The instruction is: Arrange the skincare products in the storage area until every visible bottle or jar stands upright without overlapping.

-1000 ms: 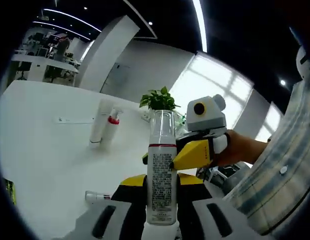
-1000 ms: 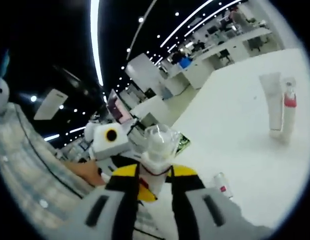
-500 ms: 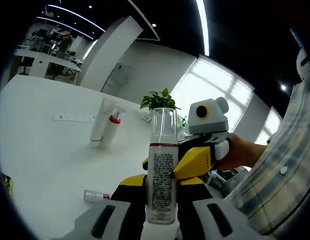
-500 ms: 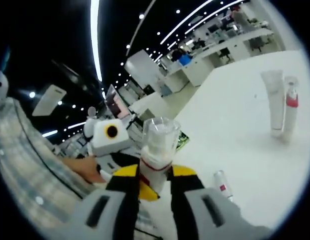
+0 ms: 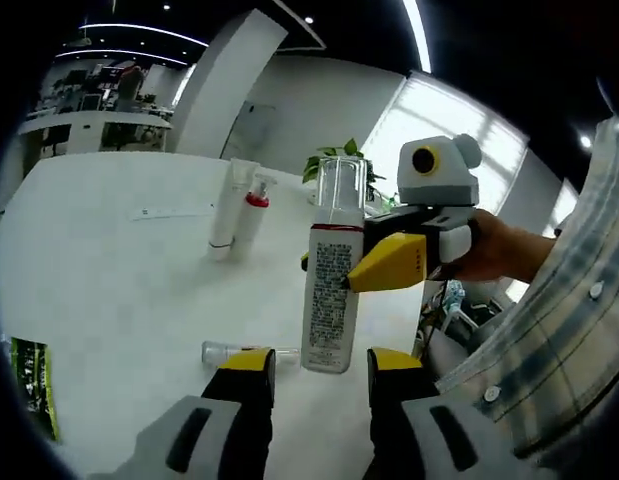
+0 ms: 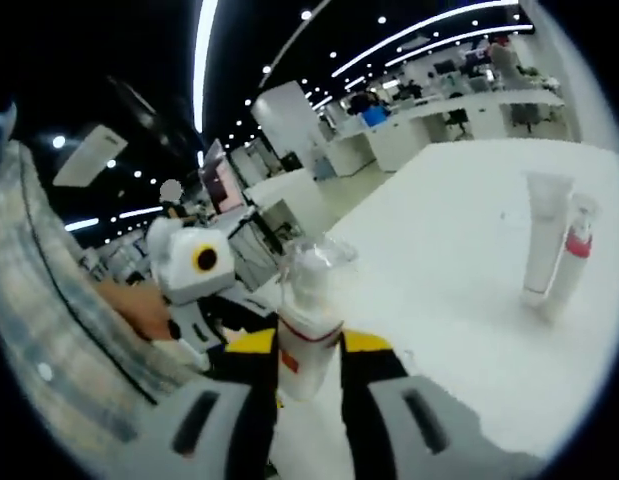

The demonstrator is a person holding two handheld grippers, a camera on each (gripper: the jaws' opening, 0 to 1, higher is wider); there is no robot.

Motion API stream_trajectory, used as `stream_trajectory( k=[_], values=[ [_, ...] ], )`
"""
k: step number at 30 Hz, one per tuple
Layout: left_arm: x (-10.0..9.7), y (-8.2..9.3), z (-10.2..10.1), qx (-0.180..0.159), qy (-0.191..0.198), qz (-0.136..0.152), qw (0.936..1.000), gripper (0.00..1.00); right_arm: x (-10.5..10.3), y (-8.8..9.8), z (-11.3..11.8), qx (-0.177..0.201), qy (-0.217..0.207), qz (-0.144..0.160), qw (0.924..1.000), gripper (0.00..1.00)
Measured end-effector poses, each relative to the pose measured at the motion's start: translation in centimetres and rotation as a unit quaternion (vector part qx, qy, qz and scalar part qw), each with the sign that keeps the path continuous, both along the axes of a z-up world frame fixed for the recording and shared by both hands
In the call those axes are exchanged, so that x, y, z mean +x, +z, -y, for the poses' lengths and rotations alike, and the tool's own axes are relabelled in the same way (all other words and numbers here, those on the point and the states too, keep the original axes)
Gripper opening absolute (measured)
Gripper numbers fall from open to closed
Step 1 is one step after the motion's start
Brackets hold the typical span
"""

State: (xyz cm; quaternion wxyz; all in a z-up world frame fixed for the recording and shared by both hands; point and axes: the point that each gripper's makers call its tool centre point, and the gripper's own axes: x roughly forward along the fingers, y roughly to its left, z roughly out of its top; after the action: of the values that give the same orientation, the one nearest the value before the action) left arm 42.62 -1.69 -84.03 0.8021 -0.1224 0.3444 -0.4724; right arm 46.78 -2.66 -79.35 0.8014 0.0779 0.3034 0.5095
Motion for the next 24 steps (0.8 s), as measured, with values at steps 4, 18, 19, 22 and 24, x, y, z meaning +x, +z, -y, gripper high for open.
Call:
stream_trajectory(
  k=[4, 18, 19, 22, 24],
  values=[
    [0.3, -0.3, -0.6, 0.005, 0.012, -0.001, 0.9999, 0.37, 1.4, -1.0, 1.6, -0.023, -0.012, 0.023, 0.9994, 0.21],
    [0.5, -1.6, -0.5, 0.019, 0.049, -0.025, 0.9983, 0.37, 5.1, -1.7, 6.1, -0.047, -0.062, 0.086, 0.9933, 0.21],
    [0.4, -1.7, -0.2, 0.019, 0.051, -0.028, 0.9981, 0.37, 5.1, -1.7, 6.6, -0.047, -0.065, 0.09, 0.9927, 0.21],
    [0.0, -1.8, 1.1, 0.022, 0.054, -0.032, 0.9978, 0.37, 5.1, -1.8, 8.1, -0.042, -0.077, 0.092, 0.9918, 0.21],
    [-0.4, -2.1, 2.1, 0.024, 0.05, -0.04, 0.9977, 0.37, 5.2, -2.0, 9.1, -0.042, -0.081, 0.104, 0.9904, 0.21]
  ],
)
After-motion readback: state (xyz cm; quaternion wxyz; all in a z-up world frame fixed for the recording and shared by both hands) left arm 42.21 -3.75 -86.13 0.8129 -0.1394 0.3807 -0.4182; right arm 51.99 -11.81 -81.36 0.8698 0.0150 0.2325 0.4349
